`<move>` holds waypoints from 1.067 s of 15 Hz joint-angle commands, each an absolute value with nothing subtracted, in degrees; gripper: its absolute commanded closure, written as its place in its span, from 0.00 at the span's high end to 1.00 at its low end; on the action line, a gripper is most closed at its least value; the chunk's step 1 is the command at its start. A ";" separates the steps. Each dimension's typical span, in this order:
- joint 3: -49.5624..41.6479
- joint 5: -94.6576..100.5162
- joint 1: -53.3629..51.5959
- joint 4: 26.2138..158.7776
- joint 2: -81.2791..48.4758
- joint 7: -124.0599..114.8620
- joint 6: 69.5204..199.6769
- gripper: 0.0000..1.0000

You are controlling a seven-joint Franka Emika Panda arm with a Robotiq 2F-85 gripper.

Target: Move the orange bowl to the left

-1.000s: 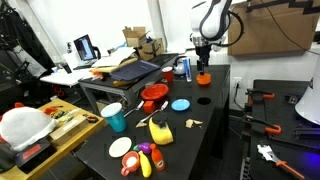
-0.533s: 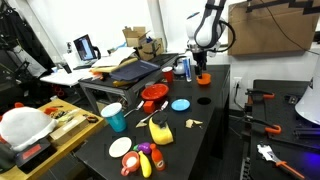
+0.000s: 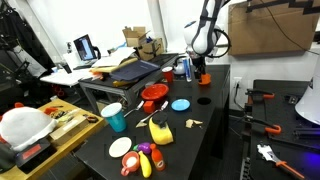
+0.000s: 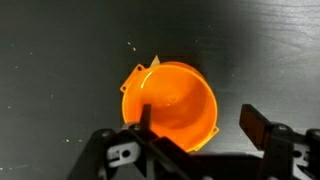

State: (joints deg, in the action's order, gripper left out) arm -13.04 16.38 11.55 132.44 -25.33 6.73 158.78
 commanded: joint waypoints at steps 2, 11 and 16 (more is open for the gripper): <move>-12.30 14.33 13.04 131.39 -26.59 9.41 158.43 0.51; -8.94 10.76 15.57 135.90 -20.03 16.23 157.03 0.00; -9.98 12.56 13.75 140.99 -11.03 17.10 155.48 0.01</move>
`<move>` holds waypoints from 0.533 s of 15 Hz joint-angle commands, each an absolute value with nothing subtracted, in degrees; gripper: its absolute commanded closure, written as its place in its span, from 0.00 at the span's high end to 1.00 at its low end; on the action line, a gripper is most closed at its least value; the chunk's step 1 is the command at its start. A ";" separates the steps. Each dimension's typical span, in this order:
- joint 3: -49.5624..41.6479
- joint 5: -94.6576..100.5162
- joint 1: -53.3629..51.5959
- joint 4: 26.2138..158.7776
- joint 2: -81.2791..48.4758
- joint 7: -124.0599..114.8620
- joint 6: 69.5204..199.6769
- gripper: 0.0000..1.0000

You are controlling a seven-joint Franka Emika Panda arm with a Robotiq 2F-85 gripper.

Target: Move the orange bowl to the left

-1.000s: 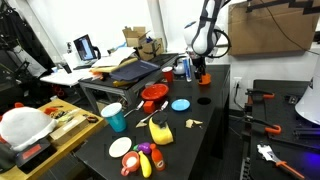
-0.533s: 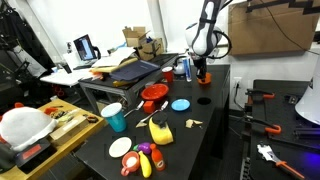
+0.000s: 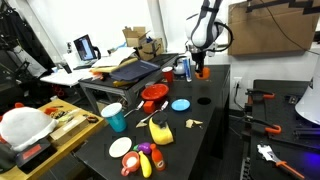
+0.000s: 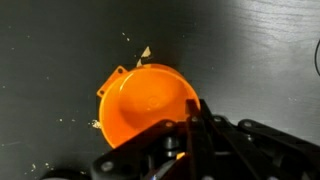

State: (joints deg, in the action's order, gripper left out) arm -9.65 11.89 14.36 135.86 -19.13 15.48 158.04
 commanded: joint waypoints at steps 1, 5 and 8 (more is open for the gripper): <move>-9.83 12.49 13.73 141.95 -9.25 17.51 154.89 0.01; -9.39 12.51 12.65 147.06 -1.47 19.32 153.15 0.01; -8.73 12.11 11.02 151.26 3.83 21.12 152.18 0.01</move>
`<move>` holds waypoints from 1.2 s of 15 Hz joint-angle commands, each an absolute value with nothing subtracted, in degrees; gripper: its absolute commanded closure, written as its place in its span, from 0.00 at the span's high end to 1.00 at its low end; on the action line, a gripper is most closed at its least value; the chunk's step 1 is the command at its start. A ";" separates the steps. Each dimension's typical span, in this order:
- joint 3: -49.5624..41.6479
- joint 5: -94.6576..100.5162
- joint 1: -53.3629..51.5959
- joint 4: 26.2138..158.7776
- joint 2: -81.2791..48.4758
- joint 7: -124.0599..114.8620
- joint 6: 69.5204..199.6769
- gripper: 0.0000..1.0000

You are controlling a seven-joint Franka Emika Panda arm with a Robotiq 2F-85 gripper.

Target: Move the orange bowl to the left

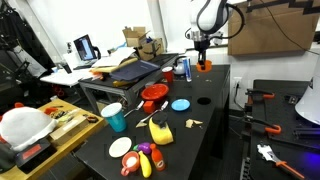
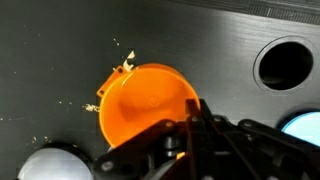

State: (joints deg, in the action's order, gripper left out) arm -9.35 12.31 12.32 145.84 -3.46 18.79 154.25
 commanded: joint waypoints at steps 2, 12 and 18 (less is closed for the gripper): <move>-8.06 10.98 9.49 153.48 6.41 22.40 151.75 0.01; -2.67 7.64 -0.85 156.05 12.95 21.83 147.68 0.01; 0.74 6.51 -4.93 154.68 13.67 20.34 144.84 0.01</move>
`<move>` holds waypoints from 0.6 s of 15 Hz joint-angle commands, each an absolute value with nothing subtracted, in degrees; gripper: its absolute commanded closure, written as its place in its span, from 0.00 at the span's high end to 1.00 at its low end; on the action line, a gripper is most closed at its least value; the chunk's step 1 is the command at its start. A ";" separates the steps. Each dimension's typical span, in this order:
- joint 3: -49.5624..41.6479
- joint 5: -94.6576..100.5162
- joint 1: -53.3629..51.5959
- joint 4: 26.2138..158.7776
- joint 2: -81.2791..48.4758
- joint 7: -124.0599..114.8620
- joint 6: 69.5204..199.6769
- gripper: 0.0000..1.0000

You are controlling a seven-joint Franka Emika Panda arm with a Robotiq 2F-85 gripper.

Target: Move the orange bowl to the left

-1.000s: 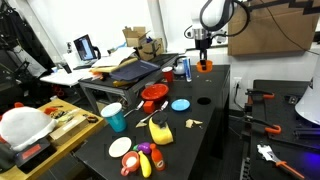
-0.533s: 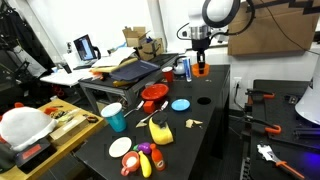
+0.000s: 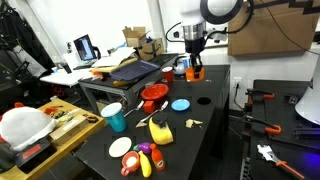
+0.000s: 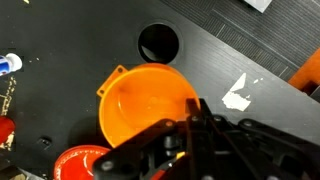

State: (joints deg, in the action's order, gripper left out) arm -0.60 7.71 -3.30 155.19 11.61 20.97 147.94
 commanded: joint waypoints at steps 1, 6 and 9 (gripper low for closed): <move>1.13 6.22 -5.54 154.51 13.76 20.44 144.43 0.01; 4.09 6.08 -8.30 154.03 14.64 18.48 142.74 0.01; 5.65 5.98 -9.77 153.57 14.73 17.18 141.92 0.01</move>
